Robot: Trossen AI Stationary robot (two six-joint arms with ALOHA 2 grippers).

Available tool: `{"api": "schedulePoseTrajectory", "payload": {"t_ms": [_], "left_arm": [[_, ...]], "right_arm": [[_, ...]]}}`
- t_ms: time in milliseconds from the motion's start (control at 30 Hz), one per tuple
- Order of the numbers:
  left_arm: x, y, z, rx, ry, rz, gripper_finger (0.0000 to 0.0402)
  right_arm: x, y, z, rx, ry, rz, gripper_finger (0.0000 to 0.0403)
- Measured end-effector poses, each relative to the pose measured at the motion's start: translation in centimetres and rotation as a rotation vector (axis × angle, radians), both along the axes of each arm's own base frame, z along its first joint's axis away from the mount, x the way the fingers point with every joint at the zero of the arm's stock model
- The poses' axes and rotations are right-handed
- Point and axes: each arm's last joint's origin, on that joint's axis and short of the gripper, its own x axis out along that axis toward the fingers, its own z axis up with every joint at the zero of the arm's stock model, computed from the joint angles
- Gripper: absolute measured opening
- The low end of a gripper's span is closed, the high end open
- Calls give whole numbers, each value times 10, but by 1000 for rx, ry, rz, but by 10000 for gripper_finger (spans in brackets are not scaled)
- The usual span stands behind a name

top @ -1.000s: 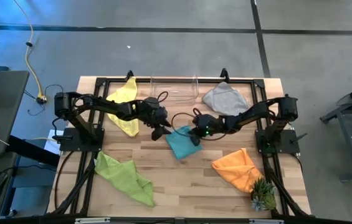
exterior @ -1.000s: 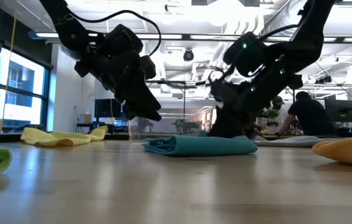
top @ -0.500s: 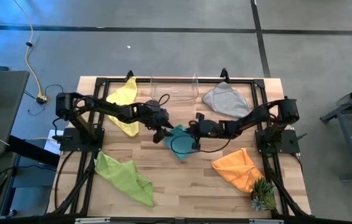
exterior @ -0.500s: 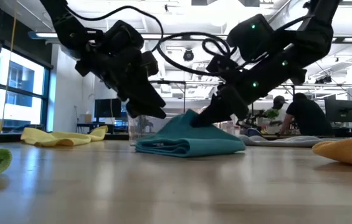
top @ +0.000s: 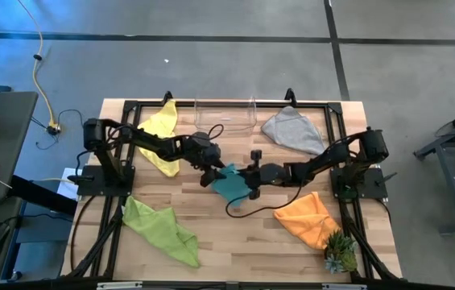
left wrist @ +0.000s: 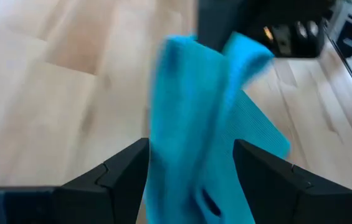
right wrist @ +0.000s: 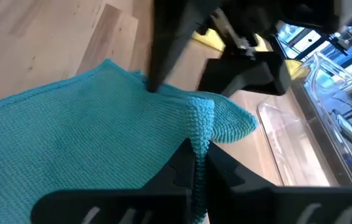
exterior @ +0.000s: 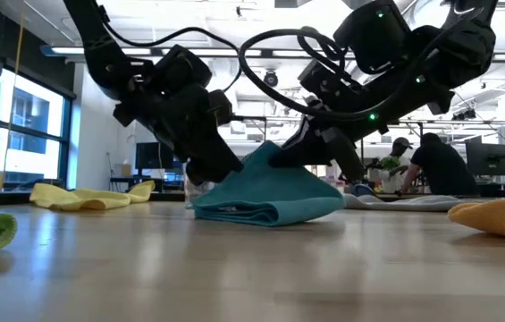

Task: Fold microfiber towels
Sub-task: Fold the blue towel

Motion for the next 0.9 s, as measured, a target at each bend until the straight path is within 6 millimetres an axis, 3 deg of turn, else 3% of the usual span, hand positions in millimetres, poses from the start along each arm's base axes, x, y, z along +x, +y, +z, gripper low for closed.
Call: {"api": "schedulePoseTrajectory", "payload": {"t_ms": [133, 500, 667, 833, 900], "left_arm": [[1, 2, 2, 9, -28, 2, 224], [29, -8, 6, 34, -66, -128, 214], [31, -7, 5, 57, -67, -136, 143], [30, -5, 6, 84, -76, -146, 23], [29, -3, 6, 85, -76, -138, 11]], "right_arm": [[0, 0, 0, -3, -4, 2, 1], [1, 0, 3, -18, -27, 9, 1], [2, -1, 5, -11, -55, -10, 13], [2, 0, 9, 20, -77, -36, 70], [0, -1, 14, 56, -108, -87, 100]]}}
